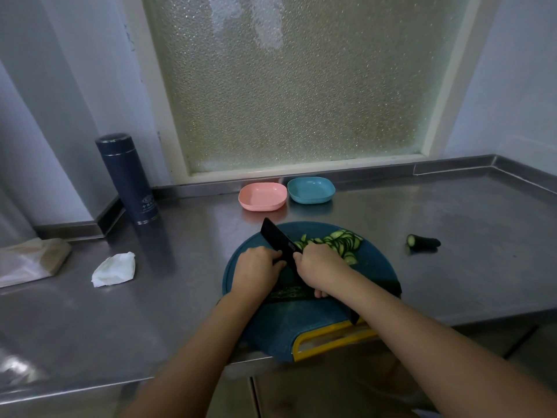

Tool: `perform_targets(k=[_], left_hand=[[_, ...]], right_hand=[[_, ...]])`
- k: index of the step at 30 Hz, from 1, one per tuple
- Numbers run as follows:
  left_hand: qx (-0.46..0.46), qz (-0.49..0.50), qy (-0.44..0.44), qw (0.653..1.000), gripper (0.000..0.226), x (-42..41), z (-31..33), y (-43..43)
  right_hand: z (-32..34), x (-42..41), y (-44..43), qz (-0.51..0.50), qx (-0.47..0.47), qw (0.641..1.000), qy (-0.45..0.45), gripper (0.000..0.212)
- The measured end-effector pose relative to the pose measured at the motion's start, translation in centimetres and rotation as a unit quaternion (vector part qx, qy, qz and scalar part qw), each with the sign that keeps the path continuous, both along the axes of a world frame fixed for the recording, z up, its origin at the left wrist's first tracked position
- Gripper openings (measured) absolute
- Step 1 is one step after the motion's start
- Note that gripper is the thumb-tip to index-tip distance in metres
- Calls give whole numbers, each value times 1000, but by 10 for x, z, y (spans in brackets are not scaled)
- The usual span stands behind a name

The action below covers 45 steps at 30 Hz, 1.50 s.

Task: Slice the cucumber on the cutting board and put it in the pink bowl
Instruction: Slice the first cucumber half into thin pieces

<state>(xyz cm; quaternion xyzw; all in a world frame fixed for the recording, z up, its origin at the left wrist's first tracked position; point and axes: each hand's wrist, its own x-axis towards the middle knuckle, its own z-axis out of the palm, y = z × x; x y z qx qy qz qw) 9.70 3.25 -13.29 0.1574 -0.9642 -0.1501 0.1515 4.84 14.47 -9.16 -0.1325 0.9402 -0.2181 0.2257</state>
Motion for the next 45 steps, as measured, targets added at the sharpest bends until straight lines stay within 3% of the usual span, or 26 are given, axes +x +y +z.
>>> perform_targets(k=[4,9,13,21,36,42,45], left_hand=[[9,-1,5,1000,33,2,1,0],[21,0,6,1000,34,4,2,0],[36,0,7,999,33,5,3,1],[59,5,21,998,31,5,3,1],[62,14,20,998,25,5,3,2],[63,11,20,998,24,5,3,1],[51,11,19,998,25,4,2,1]], right_hand=[[0,0,0,5,3,1000,24,44],[-2,-4,-3,-1,43,999,15,34],[-2,-4,-3,3,1,1000,17,33],[4,-6,8,8,-28,999,-21,57],[-1,0,18,27,-94,995,-7,53],[-1,1,11,26,-48,998,-6,57],[0,2,5,22,-17,1000,7,46]])
